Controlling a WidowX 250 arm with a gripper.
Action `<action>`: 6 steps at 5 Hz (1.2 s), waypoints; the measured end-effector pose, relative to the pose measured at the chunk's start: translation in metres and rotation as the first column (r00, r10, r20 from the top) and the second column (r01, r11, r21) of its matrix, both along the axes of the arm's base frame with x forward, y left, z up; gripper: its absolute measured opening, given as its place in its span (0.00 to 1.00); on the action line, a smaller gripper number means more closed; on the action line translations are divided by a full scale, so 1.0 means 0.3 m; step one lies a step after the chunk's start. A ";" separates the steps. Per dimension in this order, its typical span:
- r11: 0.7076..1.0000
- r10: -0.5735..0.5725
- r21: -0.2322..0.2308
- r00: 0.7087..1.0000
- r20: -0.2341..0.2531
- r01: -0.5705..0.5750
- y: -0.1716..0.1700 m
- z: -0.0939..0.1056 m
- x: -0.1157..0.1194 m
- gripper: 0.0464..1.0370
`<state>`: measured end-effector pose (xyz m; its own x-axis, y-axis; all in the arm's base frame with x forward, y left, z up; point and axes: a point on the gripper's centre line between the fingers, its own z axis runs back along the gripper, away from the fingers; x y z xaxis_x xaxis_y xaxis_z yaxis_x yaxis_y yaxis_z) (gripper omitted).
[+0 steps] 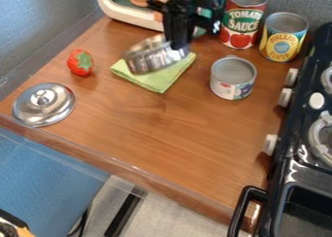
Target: Move the silver pot to the top of the green cloth
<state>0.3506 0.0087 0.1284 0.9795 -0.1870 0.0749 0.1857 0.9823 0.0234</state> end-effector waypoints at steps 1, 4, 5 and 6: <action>0.999 0.039 0.018 0.999 -0.001 -0.039 0.074 -0.039 0.079 0.01; 0.996 0.077 0.042 0.997 -0.028 -0.076 0.177 -0.143 0.176 0.01; 0.998 0.069 0.013 0.997 -0.029 -0.068 0.150 -0.174 0.187 0.03; 0.998 0.063 -0.007 0.997 -0.043 -0.063 0.093 -0.210 0.187 0.18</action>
<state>0.4067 0.0365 0.0654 0.9916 -0.1245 0.0342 0.1243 0.9922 0.0089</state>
